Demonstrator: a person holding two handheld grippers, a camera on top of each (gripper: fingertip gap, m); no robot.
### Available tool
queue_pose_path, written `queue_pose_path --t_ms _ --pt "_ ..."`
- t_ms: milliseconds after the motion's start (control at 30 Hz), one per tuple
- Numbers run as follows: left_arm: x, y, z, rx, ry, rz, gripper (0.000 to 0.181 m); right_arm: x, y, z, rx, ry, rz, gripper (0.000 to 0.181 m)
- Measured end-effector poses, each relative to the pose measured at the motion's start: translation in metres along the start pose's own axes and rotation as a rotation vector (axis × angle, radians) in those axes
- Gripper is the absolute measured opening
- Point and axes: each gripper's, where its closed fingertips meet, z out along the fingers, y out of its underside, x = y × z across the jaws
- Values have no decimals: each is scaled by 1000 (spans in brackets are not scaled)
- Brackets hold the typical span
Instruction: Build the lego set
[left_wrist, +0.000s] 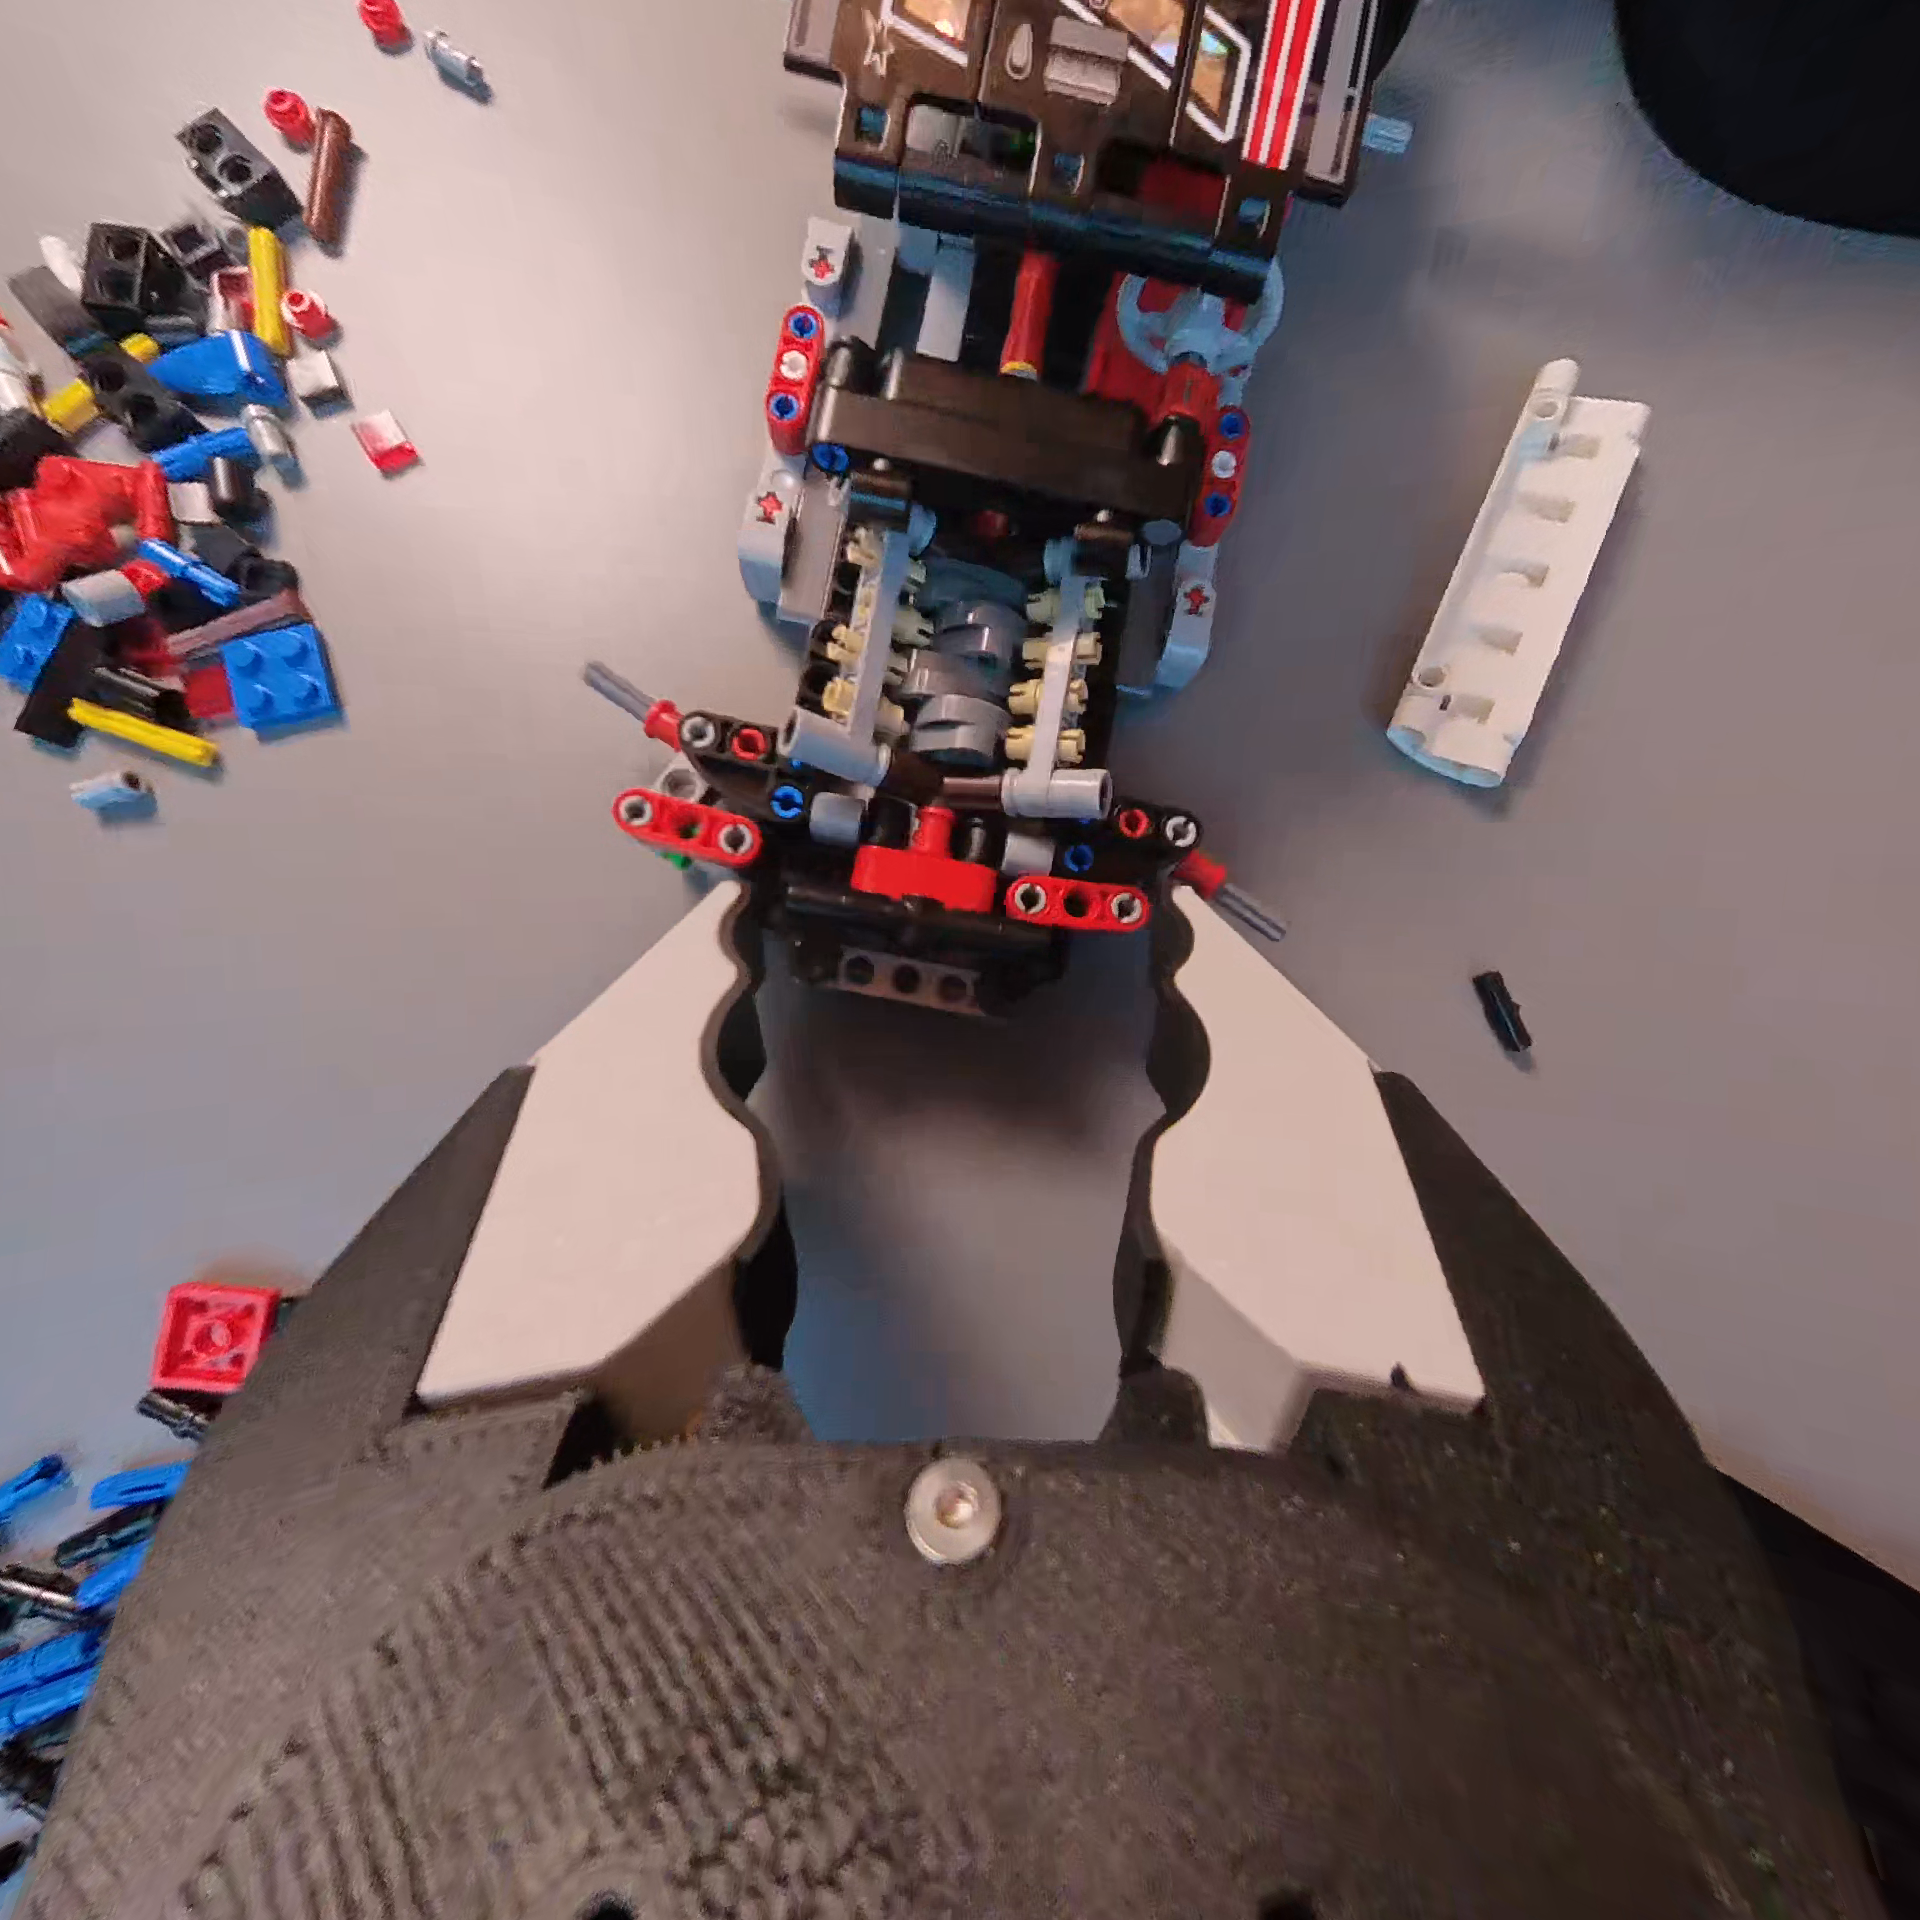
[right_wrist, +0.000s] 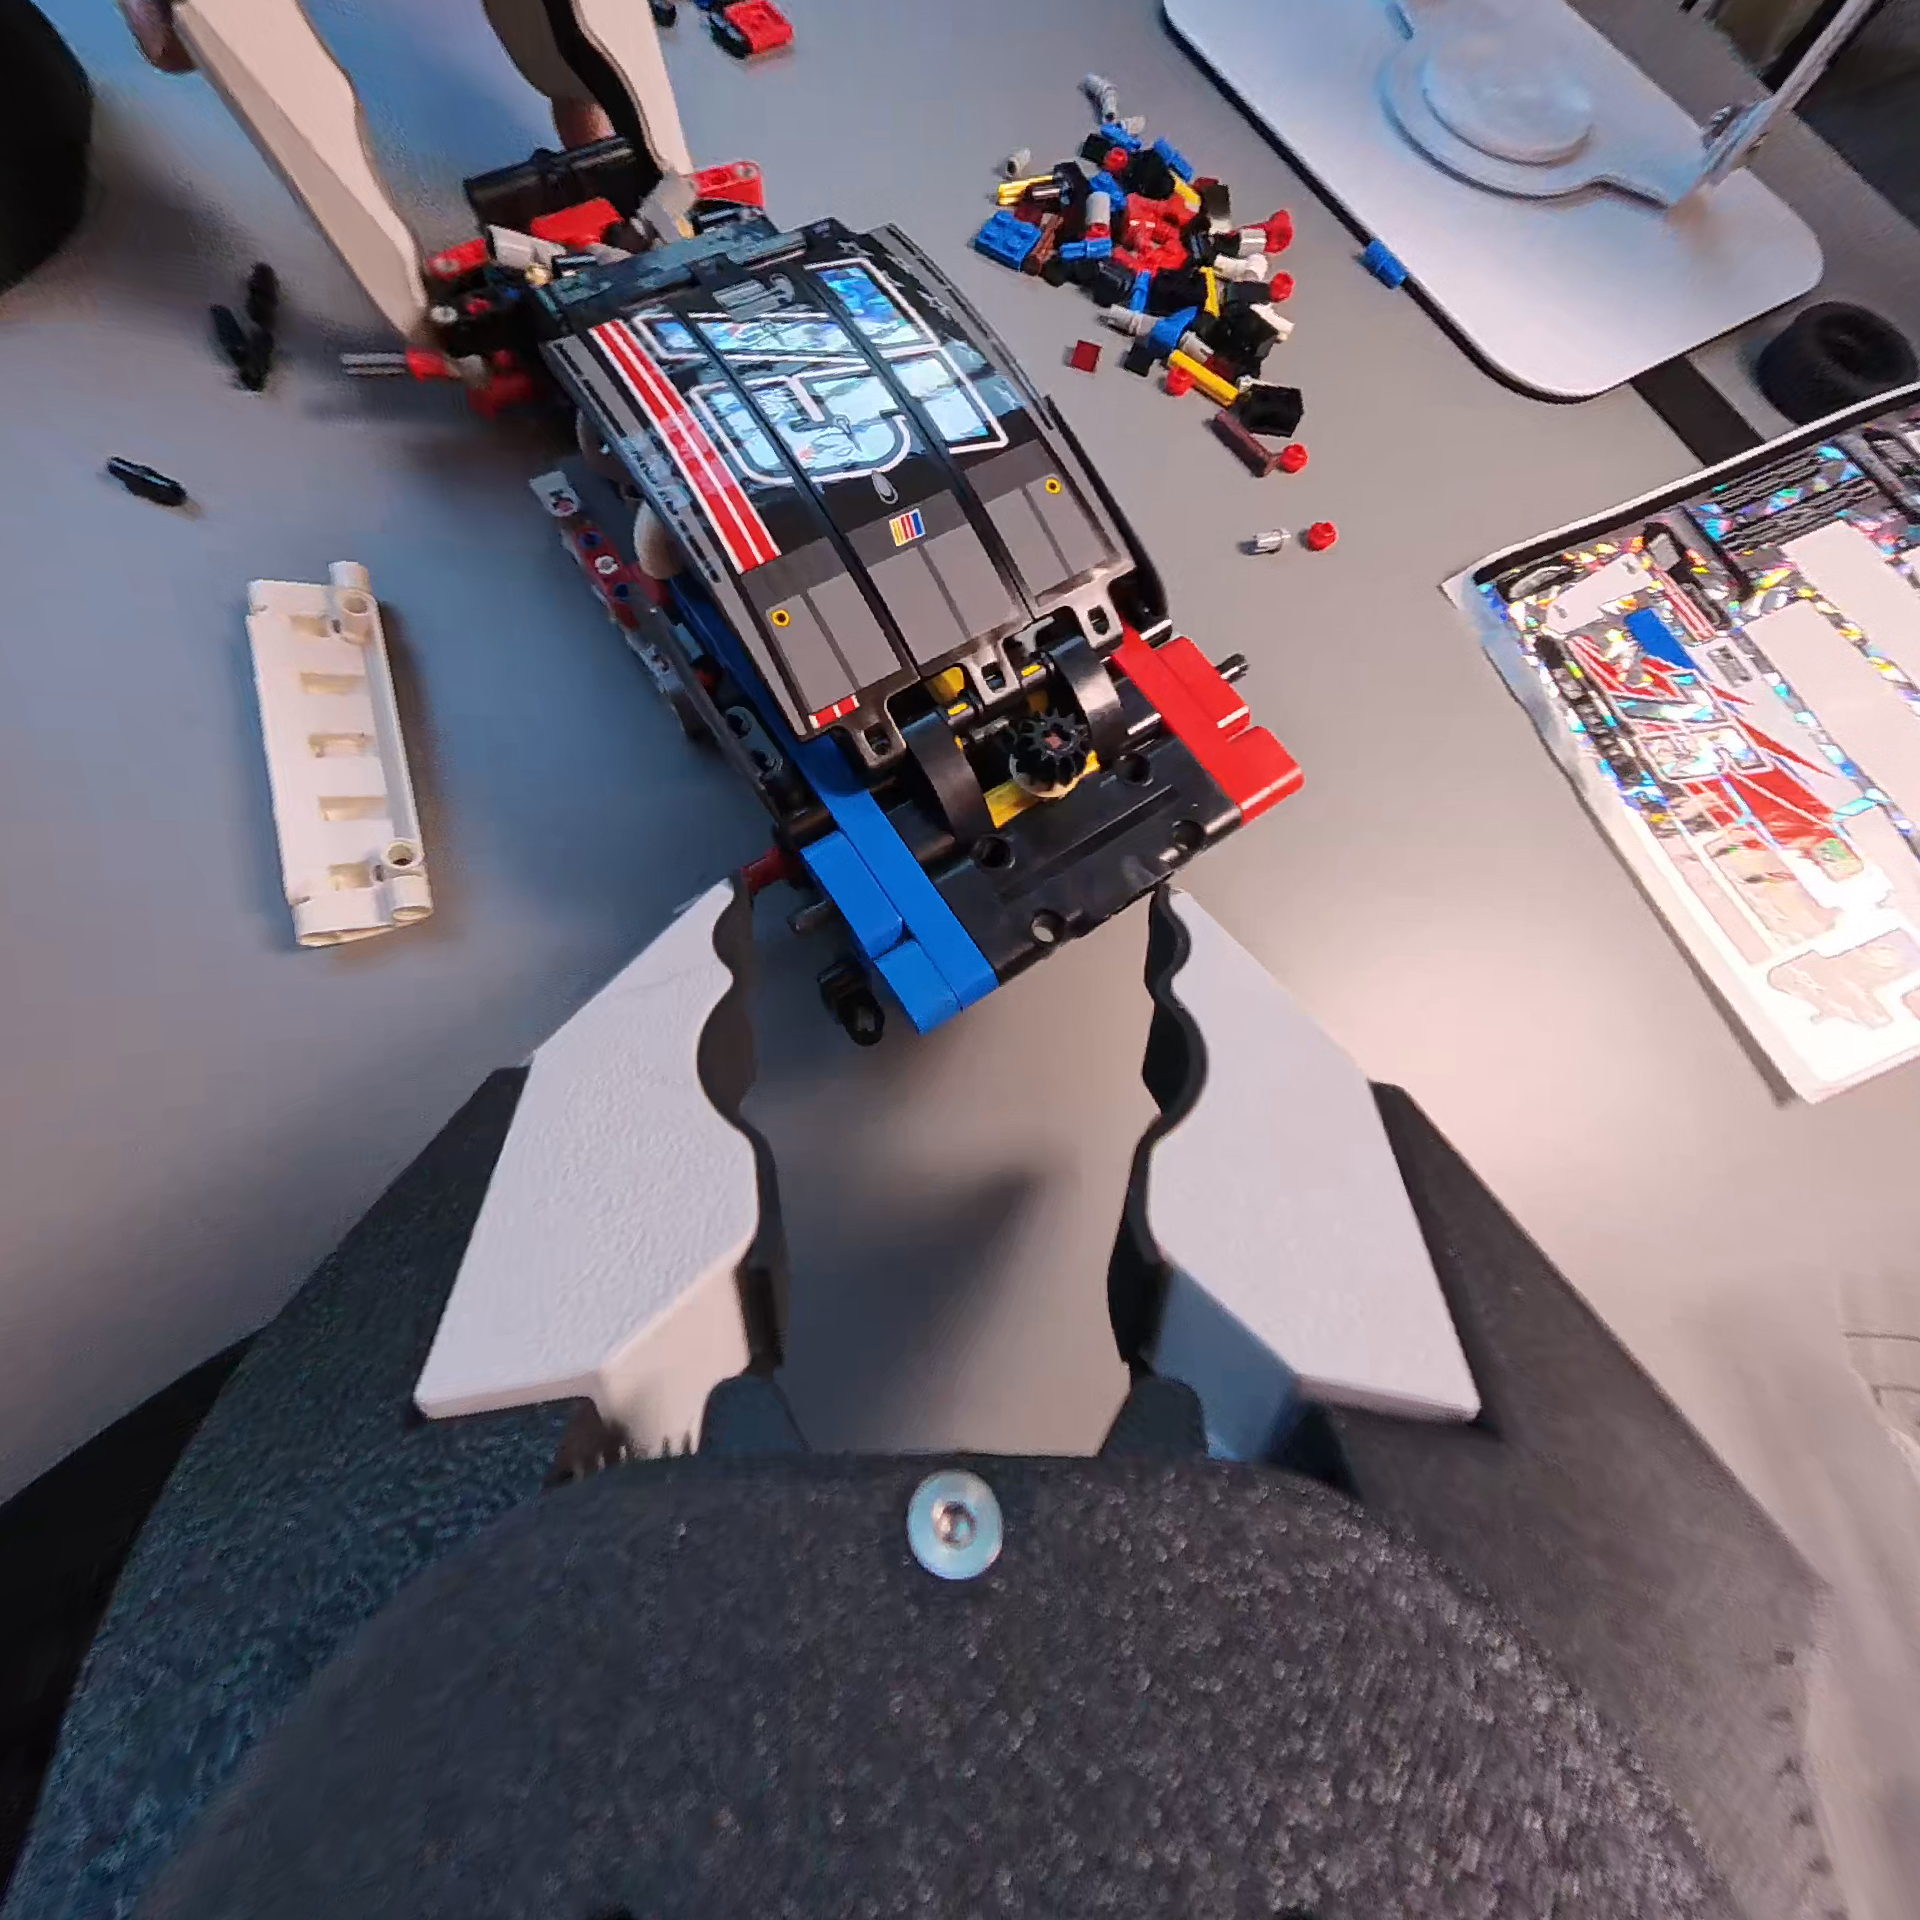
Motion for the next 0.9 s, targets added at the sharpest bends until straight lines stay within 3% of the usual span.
queue_pose_path --t_ms 200,400,633,767,900 --pt "0 -17 13 36 7 6 73 17 10 -11 5 45 35 66" --pt "-1 -53 42 76 20 32 73 46 34 -34 -57 126 69 65" --pt "-21 -89 65 150 -35 34 71 81 54 -51 -18 250 191 60" --pt "-17 -96 14 291 -41 -15 71 78 37 -74 72 311 170 64" --pt "0 -71 -48 395 -110 -51 63 43 -3 -95 249 271 113 57"
